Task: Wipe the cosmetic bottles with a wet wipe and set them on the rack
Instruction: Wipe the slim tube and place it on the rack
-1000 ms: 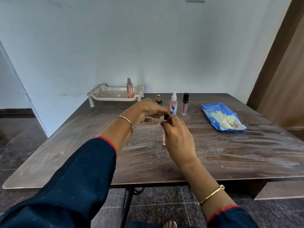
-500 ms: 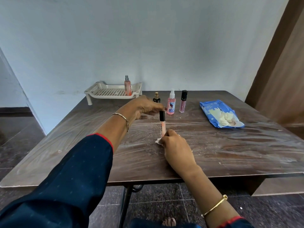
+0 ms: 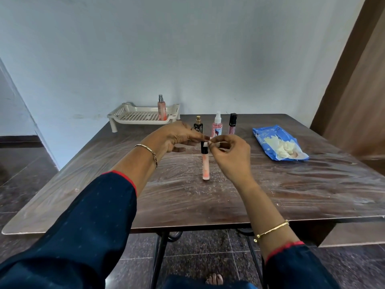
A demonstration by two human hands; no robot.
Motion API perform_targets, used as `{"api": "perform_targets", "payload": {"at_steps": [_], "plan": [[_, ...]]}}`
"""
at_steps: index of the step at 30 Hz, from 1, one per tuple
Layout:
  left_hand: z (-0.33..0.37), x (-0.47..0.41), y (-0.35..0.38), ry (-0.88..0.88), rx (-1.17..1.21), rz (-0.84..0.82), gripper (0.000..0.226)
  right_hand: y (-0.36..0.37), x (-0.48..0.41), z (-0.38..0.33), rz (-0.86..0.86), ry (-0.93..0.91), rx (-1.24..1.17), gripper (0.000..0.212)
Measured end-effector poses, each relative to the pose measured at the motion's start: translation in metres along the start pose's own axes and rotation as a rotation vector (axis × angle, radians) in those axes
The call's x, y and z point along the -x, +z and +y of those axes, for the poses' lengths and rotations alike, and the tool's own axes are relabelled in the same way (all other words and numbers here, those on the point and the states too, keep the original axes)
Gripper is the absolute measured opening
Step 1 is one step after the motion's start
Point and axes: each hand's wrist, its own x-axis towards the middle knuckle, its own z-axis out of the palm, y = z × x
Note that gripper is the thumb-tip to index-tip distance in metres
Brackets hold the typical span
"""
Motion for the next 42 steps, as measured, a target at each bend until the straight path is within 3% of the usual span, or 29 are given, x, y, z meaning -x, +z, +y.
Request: {"api": "perform_targets", "payload": {"at_steps": [10,13,17,23,34,38,42], "plan": [[-0.011,0.002,-0.011,-0.029,0.099,-0.03,0.025,0.021,0.02,0.025,-0.04,-0.078,0.228,0.008],[-0.014,0.002,-0.014,-0.044,0.132,-0.061,0.032,0.021,0.026,0.03,-0.07,-0.05,0.269,0.009],[-0.017,0.0,-0.016,-0.053,0.122,-0.049,0.02,0.019,0.032,0.036,-0.1,-0.012,0.325,0.011],[-0.018,0.004,-0.016,-0.021,0.1,-0.043,0.02,0.012,0.037,0.035,-0.188,0.038,0.366,0.015],[-0.013,0.026,-0.023,0.021,0.036,-0.118,0.008,0.019,0.014,0.004,-0.046,0.087,-0.094,0.015],[-0.012,0.026,-0.02,0.048,0.007,-0.114,0.025,0.025,0.012,-0.002,0.039,0.019,-0.198,0.018],[-0.012,0.024,-0.019,0.07,-0.005,-0.141,0.027,0.028,0.019,0.006,0.042,0.003,-0.211,0.023]]}}
